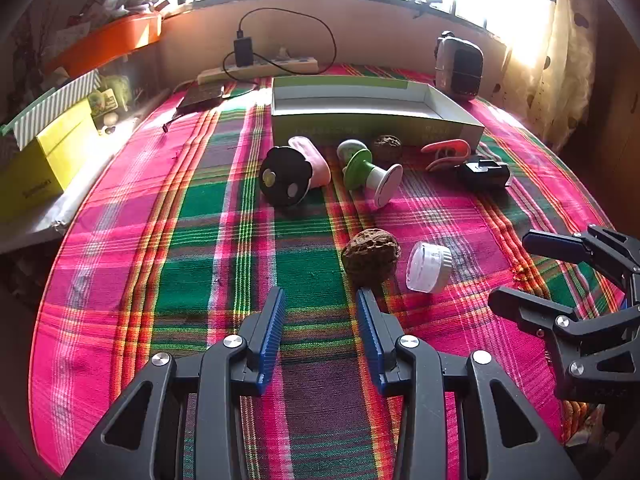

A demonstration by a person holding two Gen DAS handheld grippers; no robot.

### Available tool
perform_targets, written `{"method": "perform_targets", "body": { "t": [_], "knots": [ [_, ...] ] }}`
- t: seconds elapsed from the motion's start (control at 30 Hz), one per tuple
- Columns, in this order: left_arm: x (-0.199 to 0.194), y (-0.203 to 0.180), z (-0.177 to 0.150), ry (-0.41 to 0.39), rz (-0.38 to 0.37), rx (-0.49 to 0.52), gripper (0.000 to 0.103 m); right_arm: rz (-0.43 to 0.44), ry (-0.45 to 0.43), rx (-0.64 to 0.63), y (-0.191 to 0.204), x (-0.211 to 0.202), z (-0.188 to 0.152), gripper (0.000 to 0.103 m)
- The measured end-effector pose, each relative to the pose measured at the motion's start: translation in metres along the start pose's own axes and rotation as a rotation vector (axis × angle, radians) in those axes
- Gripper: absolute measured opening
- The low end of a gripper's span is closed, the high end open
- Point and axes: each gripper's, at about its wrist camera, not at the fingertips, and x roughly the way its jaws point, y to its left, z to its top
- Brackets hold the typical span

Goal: Organize objects

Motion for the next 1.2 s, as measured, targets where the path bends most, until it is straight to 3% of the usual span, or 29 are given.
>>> {"method": "perform_targets", "body": {
  "t": [0.3,0.5,0.7,0.97,1.2],
  "knots": [
    [-0.001,0.008,-0.002,0.002,-0.028,0.004,0.035,0.122,0.02,-0.113,0.026,0.012,0.017,0.069],
    [0.0,0.009,-0.002,0.001,-0.027,0.0,0.035,0.125,0.04,-0.159,0.034,0.026,0.029,0.068],
    [0.001,0.011,-0.003,0.0,-0.033,0.005,0.035,0.144,0.044,-0.184,0.039,0.033,0.037,0.057],
    [0.001,0.013,-0.002,0.0,-0.06,0.017,0.035,0.162,0.054,-0.185,0.037,0.039,0.037,0.033],
    [0.002,0.01,0.0,0.002,-0.115,0.028,0.035,0.154,0.047,-0.165,0.031,0.038,0.039,0.033]
  ]
}}
